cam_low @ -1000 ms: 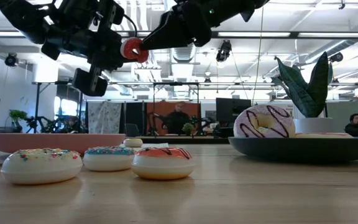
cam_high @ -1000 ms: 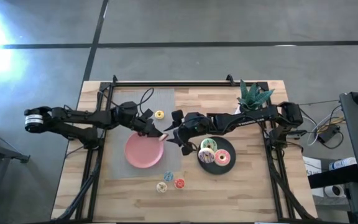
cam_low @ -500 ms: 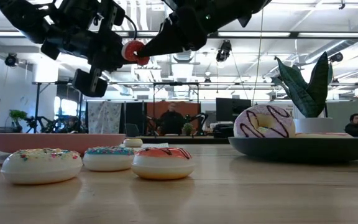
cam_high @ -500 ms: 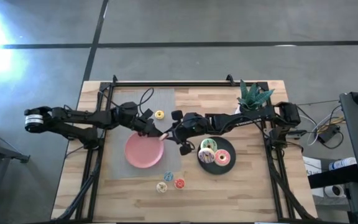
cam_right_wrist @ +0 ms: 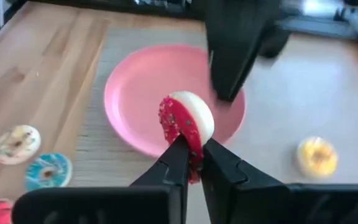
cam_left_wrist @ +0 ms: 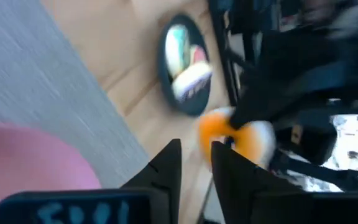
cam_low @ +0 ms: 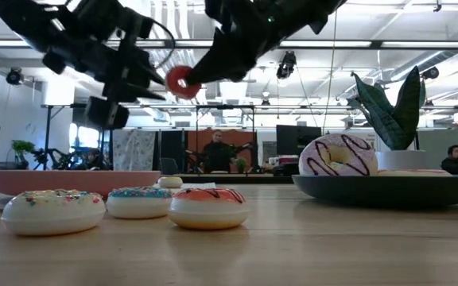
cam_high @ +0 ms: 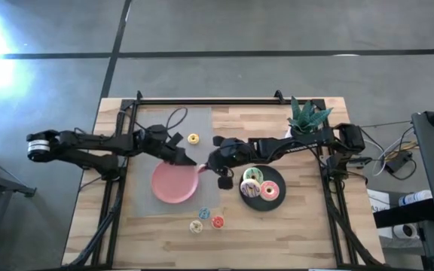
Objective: Pick & Place donuts
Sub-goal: Put the small red donut on the pink plate
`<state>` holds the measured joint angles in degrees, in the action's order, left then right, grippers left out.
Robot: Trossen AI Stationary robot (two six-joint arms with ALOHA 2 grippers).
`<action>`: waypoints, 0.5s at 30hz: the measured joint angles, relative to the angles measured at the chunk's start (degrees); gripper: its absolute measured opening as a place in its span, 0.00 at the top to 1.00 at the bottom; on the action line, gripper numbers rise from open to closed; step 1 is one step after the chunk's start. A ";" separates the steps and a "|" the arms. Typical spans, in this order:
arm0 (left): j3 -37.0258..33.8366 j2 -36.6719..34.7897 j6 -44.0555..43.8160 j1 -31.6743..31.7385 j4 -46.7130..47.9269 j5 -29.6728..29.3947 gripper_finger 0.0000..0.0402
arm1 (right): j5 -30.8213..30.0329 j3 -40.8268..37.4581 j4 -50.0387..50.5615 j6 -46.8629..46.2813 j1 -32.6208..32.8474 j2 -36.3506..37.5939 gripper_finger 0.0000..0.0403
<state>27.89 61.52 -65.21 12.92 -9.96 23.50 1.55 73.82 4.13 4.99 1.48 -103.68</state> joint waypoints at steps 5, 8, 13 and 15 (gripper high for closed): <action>1.94 -9.56 6.55 -0.30 14.55 -12.54 0.81 | 2.03 0.00 1.89 -11.63 -1.18 -1.04 0.95; 6.15 -16.71 10.73 -2.37 29.79 -25.08 0.81 | 5.44 0.00 -0.06 -18.06 -2.89 -2.95 0.95; 14.00 -23.81 14.27 -9.56 44.72 -45.14 0.81 | 14.65 2.18 -6.29 -30.96 -6.34 -8.64 0.95; 15.60 -24.49 14.66 -12.43 46.31 -49.25 0.81 | 18.61 5.73 -6.35 -34.48 -7.00 -12.03 0.95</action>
<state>43.49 37.03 -50.55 0.49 36.35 -25.74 20.16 79.55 -2.23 -29.48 -5.52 -115.71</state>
